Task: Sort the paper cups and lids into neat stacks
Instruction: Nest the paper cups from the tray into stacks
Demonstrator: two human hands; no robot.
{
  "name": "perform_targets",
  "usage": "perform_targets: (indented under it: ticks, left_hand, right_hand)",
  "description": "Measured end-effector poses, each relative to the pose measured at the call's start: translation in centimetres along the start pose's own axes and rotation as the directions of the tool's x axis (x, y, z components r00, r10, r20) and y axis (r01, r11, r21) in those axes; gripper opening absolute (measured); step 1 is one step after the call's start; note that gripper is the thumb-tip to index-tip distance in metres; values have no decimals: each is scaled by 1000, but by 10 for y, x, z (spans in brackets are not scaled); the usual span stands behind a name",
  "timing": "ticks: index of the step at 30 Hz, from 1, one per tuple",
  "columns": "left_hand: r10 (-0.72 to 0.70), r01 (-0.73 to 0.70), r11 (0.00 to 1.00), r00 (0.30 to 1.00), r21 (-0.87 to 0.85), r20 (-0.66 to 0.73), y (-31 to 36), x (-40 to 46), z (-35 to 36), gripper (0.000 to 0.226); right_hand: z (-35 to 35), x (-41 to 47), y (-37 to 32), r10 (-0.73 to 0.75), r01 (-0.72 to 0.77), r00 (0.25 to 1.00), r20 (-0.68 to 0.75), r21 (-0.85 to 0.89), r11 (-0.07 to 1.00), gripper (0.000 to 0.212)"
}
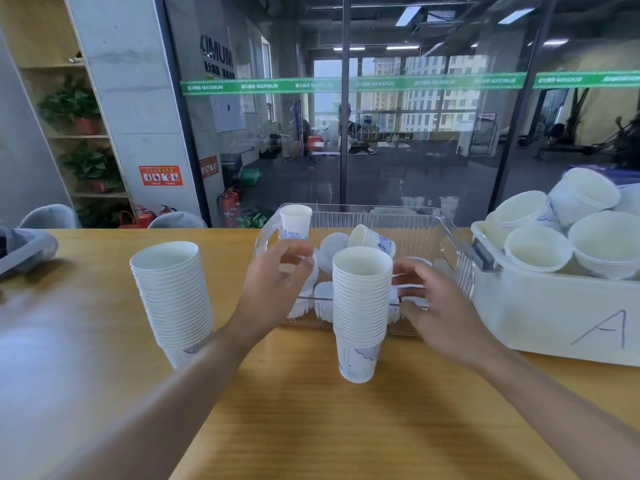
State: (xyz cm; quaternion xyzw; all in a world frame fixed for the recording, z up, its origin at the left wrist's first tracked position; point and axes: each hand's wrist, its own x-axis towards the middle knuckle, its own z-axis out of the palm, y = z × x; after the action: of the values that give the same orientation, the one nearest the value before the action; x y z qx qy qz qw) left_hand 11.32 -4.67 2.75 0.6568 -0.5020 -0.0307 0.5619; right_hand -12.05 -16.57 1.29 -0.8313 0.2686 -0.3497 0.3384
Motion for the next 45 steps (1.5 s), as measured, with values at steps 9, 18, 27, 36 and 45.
perform_targets:
  ticks: [9,18,27,36,45]
  left_hand:
    - [0,13,888,1000,460,-28,-13,88,18,50]
    - [-165,117,799,986,590,27,-34,137,39,56]
    - [-156,69,670,987,739,49,-47,139,54,37]
    - [-54,43,752,999,657,-3,-34,126,48,29]
    - [-57,66,997,981,40,-183,10,79,21,68]
  right_hand:
    - [-1,86,14,-36,27,999,-40,-214,977,51]
    - [24,152,31,49,65,974,220,-485,872,73]
    - [34,166,31,76,43,981,181,-574,818,54]
    - [19,155,30,-3,-3,1000,-15,-426,905,57]
    - [-17,102,-32,-35,82,955,-295,147,986,70]
